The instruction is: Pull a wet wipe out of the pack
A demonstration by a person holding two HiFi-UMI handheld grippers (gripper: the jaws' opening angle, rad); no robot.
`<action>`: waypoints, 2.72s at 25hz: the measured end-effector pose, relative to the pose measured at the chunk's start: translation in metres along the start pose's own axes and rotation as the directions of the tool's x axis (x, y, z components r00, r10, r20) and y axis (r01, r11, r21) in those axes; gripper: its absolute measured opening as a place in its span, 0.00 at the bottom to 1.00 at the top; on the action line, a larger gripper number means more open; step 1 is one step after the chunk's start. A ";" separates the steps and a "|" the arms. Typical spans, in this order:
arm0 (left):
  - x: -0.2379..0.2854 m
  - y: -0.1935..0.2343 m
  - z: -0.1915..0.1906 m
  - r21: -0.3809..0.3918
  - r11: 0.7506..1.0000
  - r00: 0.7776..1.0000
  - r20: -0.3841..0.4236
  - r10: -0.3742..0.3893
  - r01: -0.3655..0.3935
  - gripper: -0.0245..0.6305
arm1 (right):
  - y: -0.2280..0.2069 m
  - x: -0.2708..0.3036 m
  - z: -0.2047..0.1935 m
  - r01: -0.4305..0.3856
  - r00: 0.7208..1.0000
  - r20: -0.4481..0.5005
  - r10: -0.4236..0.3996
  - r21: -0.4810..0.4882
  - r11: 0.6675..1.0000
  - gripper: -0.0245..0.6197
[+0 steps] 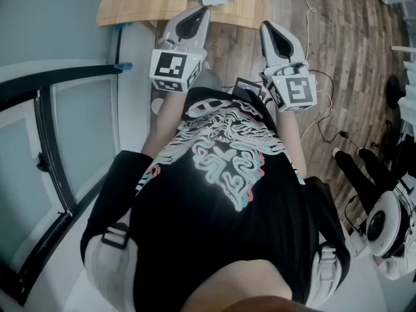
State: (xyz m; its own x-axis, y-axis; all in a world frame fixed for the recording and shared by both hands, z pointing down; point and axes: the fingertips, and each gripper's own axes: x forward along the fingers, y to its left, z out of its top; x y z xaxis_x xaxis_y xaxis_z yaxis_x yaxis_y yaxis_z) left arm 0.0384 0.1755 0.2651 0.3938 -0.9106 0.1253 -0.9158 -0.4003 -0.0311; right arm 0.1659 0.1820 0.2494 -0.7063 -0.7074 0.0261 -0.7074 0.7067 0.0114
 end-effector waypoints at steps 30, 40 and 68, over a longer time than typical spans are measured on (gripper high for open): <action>0.023 0.040 -0.014 -0.025 0.998 0.997 -0.039 0.064 -0.065 0.02 | -0.015 0.047 -0.015 -0.032 0.999 -0.038 0.032 0.006 0.999 0.04; 0.071 0.110 -0.025 -0.004 0.998 0.995 -0.077 0.061 -0.061 0.02 | -0.023 0.126 -0.032 -0.038 0.990 -0.134 0.031 -0.052 0.998 0.04; 0.170 0.211 -0.080 -0.056 0.994 0.979 -0.179 -0.098 0.090 0.02 | -0.044 0.260 -0.097 0.042 0.955 -0.294 -0.039 0.004 0.999 0.04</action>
State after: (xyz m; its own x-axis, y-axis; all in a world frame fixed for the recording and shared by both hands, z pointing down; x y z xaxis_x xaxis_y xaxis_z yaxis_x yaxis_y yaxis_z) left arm -0.0938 -0.0552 0.3587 0.4614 -0.8336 0.3036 -0.8798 -0.4741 0.0353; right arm 0.0158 -0.0327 0.3528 -0.6393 -0.6998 0.3187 -0.7363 0.6766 0.0086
